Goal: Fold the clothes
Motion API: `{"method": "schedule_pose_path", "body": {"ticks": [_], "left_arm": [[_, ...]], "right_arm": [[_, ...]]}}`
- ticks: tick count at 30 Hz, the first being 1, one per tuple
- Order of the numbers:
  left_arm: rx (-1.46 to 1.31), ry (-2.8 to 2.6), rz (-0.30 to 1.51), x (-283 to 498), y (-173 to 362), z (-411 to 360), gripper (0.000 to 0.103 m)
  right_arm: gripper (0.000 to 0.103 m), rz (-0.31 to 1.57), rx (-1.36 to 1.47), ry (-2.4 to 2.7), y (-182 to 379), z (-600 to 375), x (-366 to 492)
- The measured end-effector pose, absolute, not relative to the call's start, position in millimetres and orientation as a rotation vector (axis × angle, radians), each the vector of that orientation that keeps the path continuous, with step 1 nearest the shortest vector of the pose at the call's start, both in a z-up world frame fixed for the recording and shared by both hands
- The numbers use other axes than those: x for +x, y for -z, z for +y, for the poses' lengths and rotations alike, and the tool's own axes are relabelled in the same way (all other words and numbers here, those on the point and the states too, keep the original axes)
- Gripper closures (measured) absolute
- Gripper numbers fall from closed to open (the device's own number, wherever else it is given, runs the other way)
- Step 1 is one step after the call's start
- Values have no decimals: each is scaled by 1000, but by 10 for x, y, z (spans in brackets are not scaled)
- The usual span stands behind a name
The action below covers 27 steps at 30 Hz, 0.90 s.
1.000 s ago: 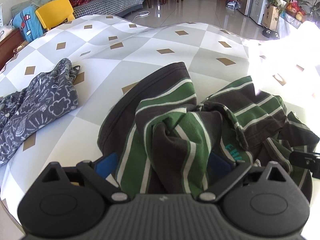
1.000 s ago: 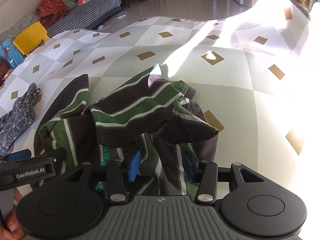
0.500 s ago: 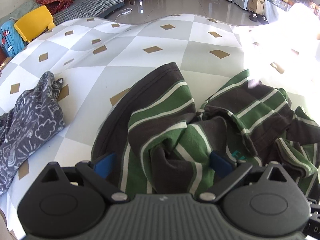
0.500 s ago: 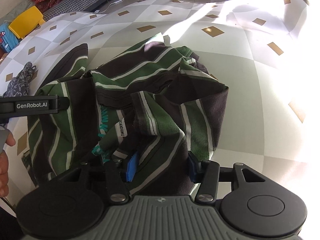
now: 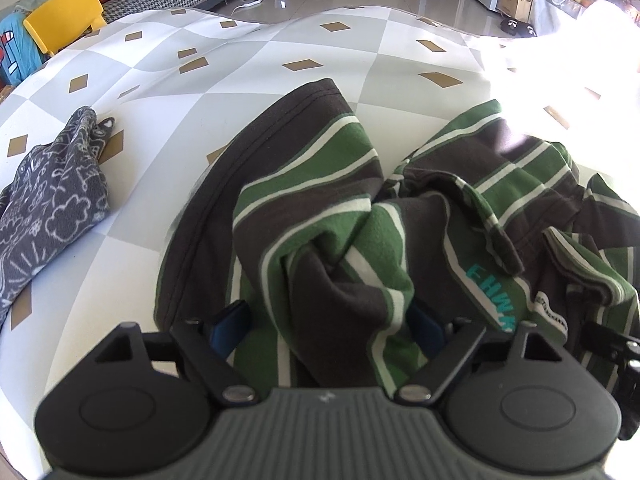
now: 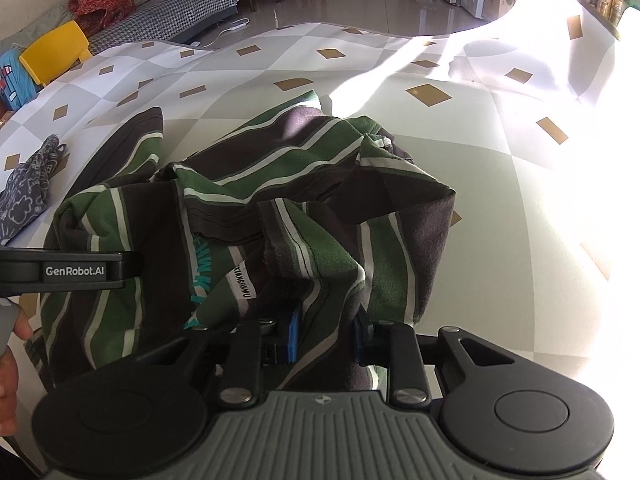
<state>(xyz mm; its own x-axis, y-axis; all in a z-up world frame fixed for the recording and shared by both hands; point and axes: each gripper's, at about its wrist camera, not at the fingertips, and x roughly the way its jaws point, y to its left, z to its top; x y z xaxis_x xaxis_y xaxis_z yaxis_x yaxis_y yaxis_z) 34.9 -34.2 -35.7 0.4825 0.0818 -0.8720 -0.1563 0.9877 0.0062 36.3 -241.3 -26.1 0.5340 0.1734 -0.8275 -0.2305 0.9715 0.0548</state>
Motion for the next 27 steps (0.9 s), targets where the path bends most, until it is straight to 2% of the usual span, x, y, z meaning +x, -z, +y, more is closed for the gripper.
{"method": "schedule_pose_path", "body": {"ticks": [6,9,13,17,19,21,27], "left_arm": [[-99,-157,1059,215,333,-334,31],[-119,-156,1062,141,310,-336,33],[-123,-152,1066,15,290,-402,33],[-84,-117,1078,-148,267,-550,34],[-66,-95,1083,-245,256,-635,34],[-68,-73,1088,-328,243,-693,34],[-50,-51,1051,-465,114,-805,29]], "right_arm": [[90,905,-13,-223,174,-2501,412],[92,833,-5,-227,63,-2526,405],[92,746,19,-213,-91,-2572,392],[91,754,59,-209,-148,-2618,408],[85,771,77,-209,-154,-2637,414],[70,790,88,-208,-160,-2652,430],[63,821,106,-210,-199,-2693,379]]}}
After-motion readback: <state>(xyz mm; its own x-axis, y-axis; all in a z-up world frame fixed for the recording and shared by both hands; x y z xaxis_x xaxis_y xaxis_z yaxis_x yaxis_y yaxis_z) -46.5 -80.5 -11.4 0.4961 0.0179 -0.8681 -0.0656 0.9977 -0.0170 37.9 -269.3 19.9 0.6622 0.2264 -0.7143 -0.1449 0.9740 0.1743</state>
